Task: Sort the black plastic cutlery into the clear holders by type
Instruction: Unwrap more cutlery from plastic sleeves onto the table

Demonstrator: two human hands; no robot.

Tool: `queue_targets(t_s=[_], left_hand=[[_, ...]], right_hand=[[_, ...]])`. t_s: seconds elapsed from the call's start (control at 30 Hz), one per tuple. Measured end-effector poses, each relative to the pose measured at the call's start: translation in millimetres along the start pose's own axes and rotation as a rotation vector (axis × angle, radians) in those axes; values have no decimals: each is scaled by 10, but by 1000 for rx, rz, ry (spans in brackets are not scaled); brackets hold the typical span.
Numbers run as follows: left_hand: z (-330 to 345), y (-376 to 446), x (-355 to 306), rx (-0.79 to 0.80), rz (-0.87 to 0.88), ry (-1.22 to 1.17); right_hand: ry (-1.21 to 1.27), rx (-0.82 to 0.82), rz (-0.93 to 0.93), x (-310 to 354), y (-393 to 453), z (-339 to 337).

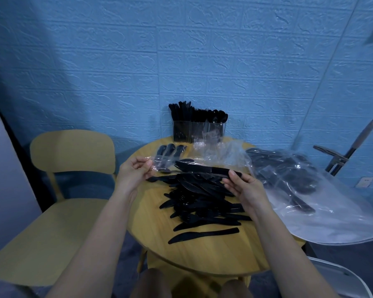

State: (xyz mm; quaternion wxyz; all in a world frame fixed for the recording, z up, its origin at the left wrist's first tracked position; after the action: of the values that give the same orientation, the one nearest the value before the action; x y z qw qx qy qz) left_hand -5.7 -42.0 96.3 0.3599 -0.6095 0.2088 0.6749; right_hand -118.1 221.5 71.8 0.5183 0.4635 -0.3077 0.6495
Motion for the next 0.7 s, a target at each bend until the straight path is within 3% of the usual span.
queue_targets(t_s=[0.1, 0.27, 0.37, 0.5, 0.6, 0.7], left_hand=[[-98, 35, -18, -39, 3, -22], [-484, 93, -37, -266, 29, -186], [-563, 87, 17, -323, 35, -239], [-367, 64, 111, -240, -16, -218], [-138, 43, 145, -140, -28, -155], [79, 32, 168, -61, -54, -126]], right_hand=[[-42, -25, -11, 14, 3, -82], [-39, -149, -79, 70, 44, -222], [-110, -122, -74, 60, 70, -193], [-362, -46, -36, -68, 108, -87], [-808, 6, -105, -63, 140, -87], [-1008, -1, -226, 32, 136, -19]])
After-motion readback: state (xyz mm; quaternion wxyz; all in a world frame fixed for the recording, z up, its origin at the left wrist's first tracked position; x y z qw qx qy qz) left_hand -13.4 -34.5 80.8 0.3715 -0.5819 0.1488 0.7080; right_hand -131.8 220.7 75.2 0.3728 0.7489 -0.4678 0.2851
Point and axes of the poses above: each hand's wrist, its own y-axis towards the middle knuckle, its own z-axis out of the palm, x = y × z, the point moved 6 cm from there along y, towards the middle knuckle, and after that the axes turned 11 degrees about -z, right-handed, at the moved point
